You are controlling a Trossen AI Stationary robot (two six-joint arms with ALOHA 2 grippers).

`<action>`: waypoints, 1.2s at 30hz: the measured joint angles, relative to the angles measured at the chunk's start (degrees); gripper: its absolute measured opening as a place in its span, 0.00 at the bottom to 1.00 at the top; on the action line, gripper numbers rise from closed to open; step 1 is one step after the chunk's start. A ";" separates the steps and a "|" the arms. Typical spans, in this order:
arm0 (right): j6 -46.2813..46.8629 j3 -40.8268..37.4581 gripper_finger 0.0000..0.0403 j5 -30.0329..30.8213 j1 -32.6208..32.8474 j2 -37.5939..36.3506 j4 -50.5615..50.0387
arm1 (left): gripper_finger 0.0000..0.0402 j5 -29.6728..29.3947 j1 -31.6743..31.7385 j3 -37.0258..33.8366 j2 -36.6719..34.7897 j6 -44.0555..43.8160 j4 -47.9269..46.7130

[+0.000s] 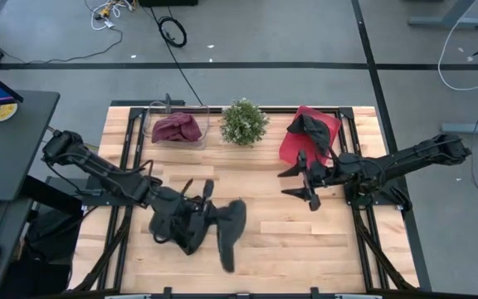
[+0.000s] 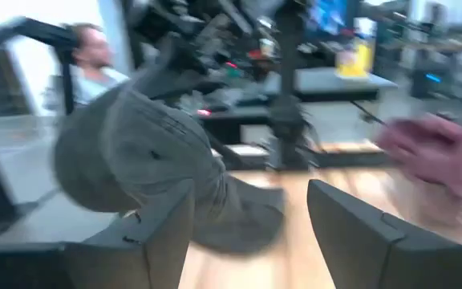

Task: Pick & Place hat
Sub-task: Put the right black cap into the red bin

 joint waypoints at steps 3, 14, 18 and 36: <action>-1.16 0.29 0.61 -4.43 -0.02 0.89 2.67 | 0.01 8.55 1.67 0.00 0.00 1.06 3.63; -7.77 12.57 0.61 -7.41 -0.04 13.56 -4.97 | 0.01 21.49 6.92 0.00 0.00 -0.70 9.55; -10.29 16.40 0.61 -7.48 -0.07 17.68 -5.38 | 0.01 23.85 8.09 0.00 0.00 -0.69 10.34; -9.56 29.37 0.61 -24.67 -2.64 29.18 -13.18 | 0.01 26.04 8.99 0.00 0.00 -0.95 10.80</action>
